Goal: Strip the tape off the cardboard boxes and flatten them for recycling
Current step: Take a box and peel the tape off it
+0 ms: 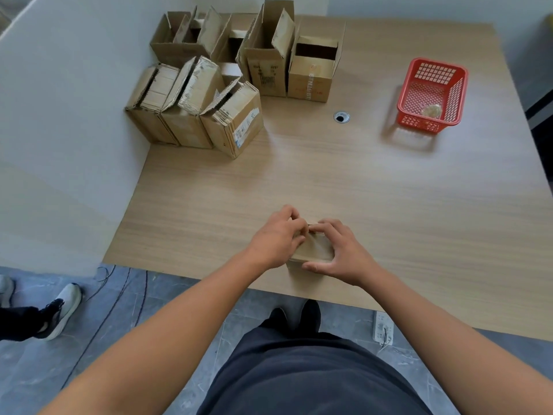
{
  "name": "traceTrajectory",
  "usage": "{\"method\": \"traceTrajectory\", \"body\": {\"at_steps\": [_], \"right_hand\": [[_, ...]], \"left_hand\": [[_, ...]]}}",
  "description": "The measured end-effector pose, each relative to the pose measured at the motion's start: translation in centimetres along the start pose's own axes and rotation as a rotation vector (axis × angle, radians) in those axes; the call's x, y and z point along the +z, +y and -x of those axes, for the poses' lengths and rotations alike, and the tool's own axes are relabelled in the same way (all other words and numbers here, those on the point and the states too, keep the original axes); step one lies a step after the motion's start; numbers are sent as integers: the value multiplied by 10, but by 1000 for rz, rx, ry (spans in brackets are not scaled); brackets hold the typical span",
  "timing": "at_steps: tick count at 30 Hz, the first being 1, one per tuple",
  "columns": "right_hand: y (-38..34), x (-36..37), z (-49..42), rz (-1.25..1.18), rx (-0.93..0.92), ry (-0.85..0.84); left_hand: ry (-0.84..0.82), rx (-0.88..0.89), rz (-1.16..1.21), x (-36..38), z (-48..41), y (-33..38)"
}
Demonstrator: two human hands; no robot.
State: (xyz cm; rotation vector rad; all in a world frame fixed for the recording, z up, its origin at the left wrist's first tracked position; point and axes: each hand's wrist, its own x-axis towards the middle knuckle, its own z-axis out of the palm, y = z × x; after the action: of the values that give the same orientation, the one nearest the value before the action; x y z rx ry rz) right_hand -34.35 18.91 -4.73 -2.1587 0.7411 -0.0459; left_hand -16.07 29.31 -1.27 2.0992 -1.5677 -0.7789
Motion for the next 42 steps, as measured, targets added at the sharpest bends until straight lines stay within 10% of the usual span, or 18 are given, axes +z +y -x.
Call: {"method": "traceTrajectory", "body": {"at_steps": [7, 16, 24, 33, 42], "right_hand": [[-10, -2, 0, -2, 56, -22], [-17, 6, 8, 8, 114, 10], [-17, 9, 8, -13, 113, 50], [-22, 8, 7, 65, 123, 51], [-42, 8, 3, 305, 117, 80]], "left_hand": [[-116, 98, 326, -3, 18, -28], [29, 321, 54, -8, 21, -26], [51, 129, 368, 2, 17, -33], [102, -359, 1502, 13, 30, -48], [185, -453, 1407, 32, 14, -43]]}}
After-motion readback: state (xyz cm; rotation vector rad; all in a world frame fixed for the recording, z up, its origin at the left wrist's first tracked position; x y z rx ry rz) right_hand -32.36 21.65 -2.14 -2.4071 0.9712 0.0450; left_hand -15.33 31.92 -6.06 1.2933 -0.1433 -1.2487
